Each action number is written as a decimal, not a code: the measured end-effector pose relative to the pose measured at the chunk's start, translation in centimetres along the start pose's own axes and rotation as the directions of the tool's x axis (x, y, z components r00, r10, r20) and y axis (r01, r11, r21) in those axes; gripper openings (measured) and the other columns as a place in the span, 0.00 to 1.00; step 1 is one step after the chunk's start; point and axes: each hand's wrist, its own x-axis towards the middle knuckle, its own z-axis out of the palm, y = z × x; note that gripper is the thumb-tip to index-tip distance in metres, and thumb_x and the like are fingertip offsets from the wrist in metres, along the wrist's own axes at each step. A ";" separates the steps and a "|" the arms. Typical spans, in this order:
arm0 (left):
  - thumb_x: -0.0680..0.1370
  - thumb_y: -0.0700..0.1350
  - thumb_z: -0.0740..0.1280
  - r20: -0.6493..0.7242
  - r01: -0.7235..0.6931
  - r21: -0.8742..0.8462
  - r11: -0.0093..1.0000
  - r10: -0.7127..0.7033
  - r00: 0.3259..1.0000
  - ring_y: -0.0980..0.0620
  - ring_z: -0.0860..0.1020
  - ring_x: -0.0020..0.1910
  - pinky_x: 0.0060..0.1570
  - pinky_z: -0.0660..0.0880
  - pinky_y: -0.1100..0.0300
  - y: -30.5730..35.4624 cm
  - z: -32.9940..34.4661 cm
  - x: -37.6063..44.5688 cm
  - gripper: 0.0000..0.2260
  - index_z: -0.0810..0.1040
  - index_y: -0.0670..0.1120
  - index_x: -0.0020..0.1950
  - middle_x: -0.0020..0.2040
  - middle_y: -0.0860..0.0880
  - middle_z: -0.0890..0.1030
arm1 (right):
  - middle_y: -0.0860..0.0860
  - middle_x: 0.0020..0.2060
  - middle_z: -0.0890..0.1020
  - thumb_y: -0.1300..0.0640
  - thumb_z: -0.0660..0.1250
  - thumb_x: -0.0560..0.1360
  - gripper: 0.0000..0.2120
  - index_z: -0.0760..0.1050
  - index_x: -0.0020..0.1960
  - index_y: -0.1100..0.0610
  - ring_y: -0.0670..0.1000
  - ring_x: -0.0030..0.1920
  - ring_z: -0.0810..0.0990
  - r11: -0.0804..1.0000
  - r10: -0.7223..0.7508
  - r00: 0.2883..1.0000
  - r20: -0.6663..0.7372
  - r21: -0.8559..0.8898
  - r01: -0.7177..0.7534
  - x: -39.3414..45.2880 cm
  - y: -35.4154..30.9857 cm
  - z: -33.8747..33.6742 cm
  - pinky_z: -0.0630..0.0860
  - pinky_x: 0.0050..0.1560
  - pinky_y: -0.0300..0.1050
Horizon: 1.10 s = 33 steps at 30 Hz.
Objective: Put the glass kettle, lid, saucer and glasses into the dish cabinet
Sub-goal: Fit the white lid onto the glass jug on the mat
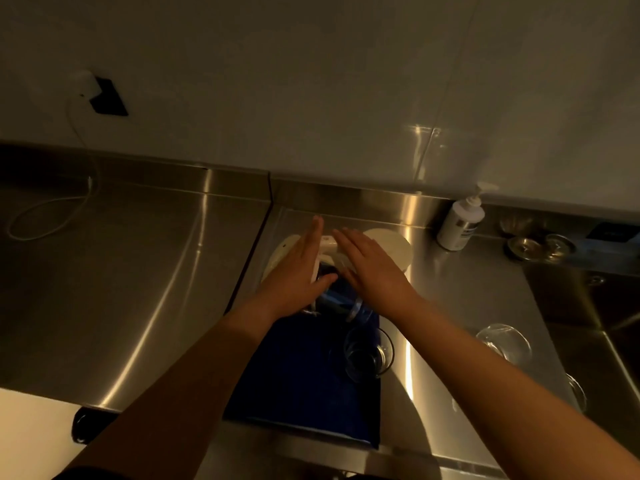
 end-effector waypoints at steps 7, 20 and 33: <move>0.58 0.73 0.69 0.143 0.185 0.184 0.965 -0.213 0.967 0.50 0.36 0.75 0.70 0.46 0.42 -4.0 -0.7 -1.6 0.54 0.28 0.71 0.66 0.74 0.59 0.30 | 0.53 0.65 0.72 0.54 0.62 0.79 0.20 0.65 0.70 0.55 0.50 0.64 0.69 0.943 0.142 0.987 -0.071 0.313 -0.114 -1.1 1.9 -0.4 0.66 0.64 0.42; 0.59 0.70 0.70 0.340 0.089 0.218 0.972 -0.161 0.927 0.52 0.29 0.72 0.71 0.44 0.35 -3.1 -0.7 1.6 0.58 0.21 0.66 0.62 0.73 0.56 0.28 | 0.56 0.56 0.77 0.59 0.60 0.80 0.13 0.69 0.63 0.59 0.53 0.54 0.76 0.931 0.156 0.988 -0.012 0.336 -0.143 -1.3 3.4 -2.2 0.71 0.51 0.36; 0.63 0.66 0.73 0.416 0.060 0.277 0.959 -0.176 0.892 0.45 0.34 0.74 0.70 0.50 0.34 -0.9 0.6 3.2 0.58 0.26 0.61 0.70 0.75 0.52 0.30 | 0.60 0.71 0.66 0.61 0.72 0.71 0.29 0.68 0.70 0.55 0.63 0.71 0.64 0.976 -0.135 0.987 0.085 -0.159 0.147 -1.4 3.8 -0.9 0.63 0.66 0.59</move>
